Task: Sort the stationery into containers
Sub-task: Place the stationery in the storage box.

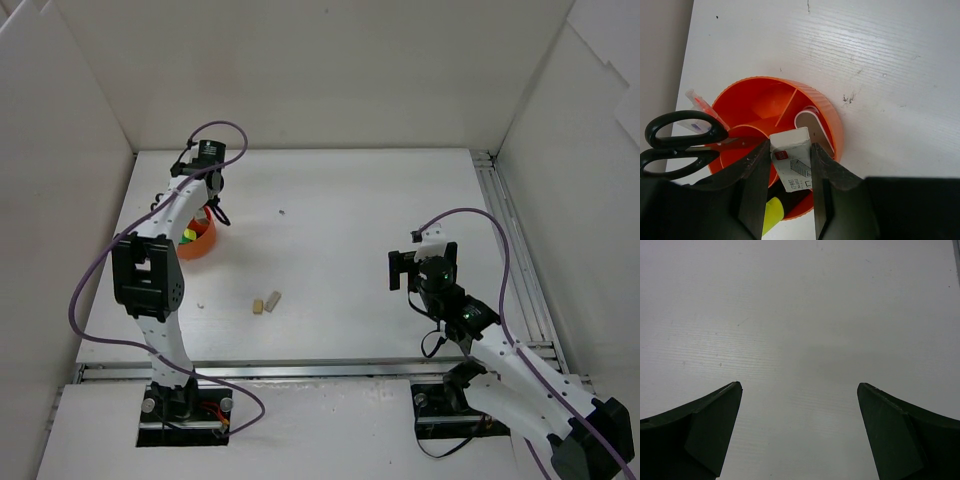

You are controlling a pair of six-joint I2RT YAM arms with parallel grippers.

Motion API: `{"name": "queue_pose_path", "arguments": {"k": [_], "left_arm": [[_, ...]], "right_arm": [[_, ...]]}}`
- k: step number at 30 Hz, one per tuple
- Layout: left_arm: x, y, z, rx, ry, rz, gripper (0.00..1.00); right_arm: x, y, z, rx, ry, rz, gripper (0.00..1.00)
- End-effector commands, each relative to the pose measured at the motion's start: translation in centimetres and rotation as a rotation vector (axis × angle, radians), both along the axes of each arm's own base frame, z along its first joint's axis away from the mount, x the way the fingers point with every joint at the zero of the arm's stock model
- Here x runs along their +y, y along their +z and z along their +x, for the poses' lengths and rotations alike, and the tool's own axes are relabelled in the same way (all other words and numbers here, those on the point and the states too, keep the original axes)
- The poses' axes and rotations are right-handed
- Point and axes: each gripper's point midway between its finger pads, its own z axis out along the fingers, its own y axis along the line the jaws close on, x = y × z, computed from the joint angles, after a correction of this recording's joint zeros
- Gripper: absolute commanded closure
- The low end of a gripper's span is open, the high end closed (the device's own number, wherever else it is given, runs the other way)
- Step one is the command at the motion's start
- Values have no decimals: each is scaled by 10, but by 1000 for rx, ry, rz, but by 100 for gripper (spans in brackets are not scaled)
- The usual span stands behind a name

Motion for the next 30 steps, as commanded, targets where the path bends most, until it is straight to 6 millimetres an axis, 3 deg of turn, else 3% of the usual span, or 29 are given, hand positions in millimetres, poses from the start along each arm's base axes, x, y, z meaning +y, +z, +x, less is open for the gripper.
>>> {"name": "queue_pose_path", "arguments": {"k": [1, 3, 7, 10, 20, 30], "left_arm": [[5, 19, 10, -74, 30, 13, 92], [7, 15, 7, -65, 38, 17, 86], [5, 15, 5, -63, 38, 30, 58], [1, 17, 5, -67, 26, 30, 48], [-22, 28, 2, -102, -34, -21, 44], [-34, 12, -20, -90, -73, -113, 47]], "right_arm": [[-2, 20, 11, -69, -32, 18, 2], [-2, 20, 11, -69, -32, 18, 2], [-2, 20, 10, -68, -29, 21, 2], [0, 21, 10, -70, -24, 24, 2], [0, 22, 9, -75, -18, 31, 2], [2, 22, 8, -74, -5, 39, 2]]}}
